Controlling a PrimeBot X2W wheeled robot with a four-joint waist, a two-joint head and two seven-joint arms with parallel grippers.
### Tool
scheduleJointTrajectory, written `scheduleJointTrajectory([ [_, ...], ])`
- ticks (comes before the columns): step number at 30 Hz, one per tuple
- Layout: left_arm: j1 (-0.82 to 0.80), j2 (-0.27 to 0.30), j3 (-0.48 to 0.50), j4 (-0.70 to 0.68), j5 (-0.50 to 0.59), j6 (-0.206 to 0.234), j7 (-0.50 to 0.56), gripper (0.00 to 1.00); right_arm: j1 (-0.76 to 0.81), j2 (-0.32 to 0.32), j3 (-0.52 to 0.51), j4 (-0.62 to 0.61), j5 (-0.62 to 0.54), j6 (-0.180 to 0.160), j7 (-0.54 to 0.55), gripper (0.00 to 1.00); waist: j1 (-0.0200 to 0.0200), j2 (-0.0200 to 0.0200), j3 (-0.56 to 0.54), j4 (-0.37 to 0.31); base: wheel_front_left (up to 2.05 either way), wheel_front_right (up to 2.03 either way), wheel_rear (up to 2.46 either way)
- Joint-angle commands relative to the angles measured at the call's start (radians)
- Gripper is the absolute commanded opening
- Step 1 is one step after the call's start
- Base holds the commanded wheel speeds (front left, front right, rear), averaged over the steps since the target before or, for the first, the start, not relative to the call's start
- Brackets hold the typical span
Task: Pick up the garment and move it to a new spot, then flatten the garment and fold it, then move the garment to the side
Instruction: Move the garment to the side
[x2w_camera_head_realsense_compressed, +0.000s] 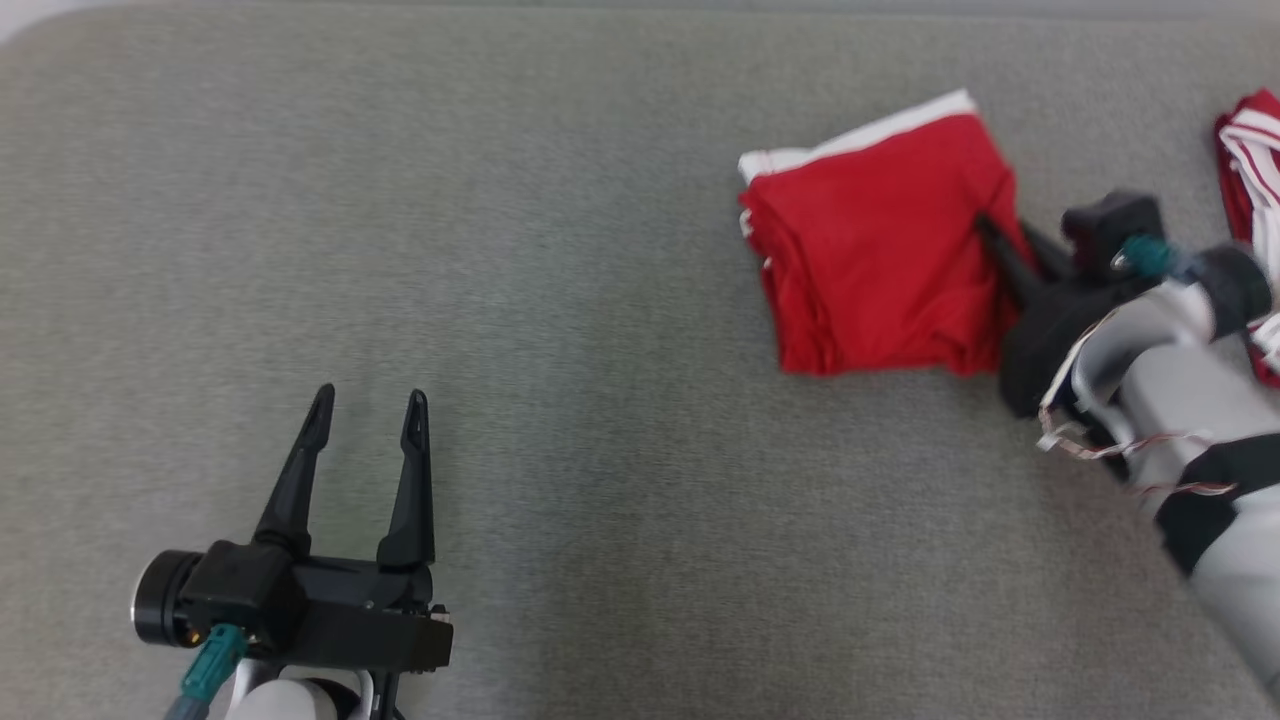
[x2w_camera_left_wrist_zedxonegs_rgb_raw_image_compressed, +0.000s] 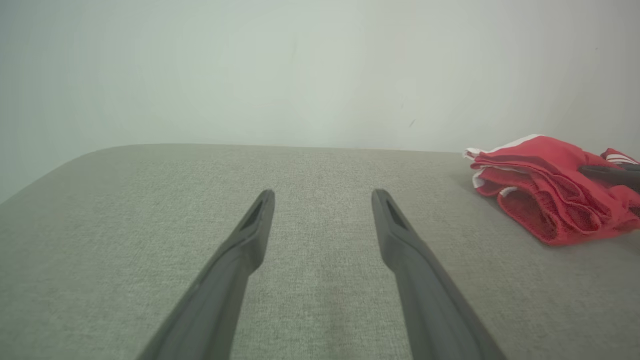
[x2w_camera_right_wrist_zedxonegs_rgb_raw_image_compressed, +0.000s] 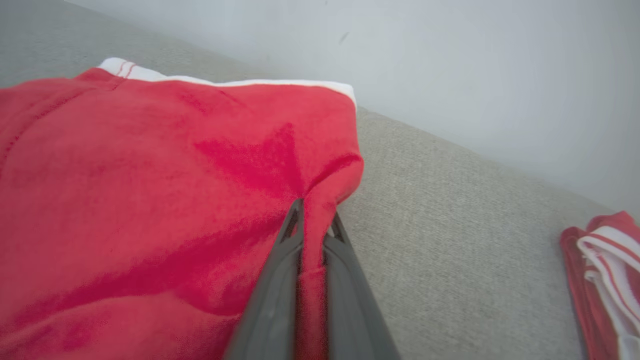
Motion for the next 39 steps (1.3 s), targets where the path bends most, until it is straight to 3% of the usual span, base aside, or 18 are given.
scheduleJointTrajectory([
  [1,-0.015,0.0,0.005,-0.012,0.01,0.001,-0.003,1.0,-0.024,-0.03,0.015,-0.025,0.017,-0.003,0.004,0.0,-0.0002,-0.0002,0.067,-0.066,0.0,0.0,0.0],
  [10,-0.053,0.03,0.016,-0.097,0.032,0.001,-0.003,1.0,-0.136,-0.274,0.116,-0.225,0.107,-0.003,0.064,0.0,-0.0002,-0.0002,0.185,-0.184,0.0,0.0,0.0],
  [20,-0.058,0.073,0.032,-0.185,0.037,0.001,-0.003,1.0,-0.21,-0.523,0.146,-0.338,0.139,-0.003,0.107,0.0,-0.0002,-0.0002,0.257,-0.267,0.0,0.0,0.0],
  [27,-0.071,0.082,0.011,-0.21,0.042,0.001,-0.003,1.0,-0.235,-0.618,0.128,-0.301,0.129,-0.003,0.113,0.0,-0.0002,-0.0002,0.286,-0.269,0.0,0.0,0.0],
  [39,-0.063,0.07,0.01,-0.237,0.052,0.001,-0.003,1.0,-0.289,-0.631,0.112,-0.12,0.048,-0.003,0.109,0.0,-0.0002,-0.0002,0.324,-0.227,0.0,0.0,0.0],
])
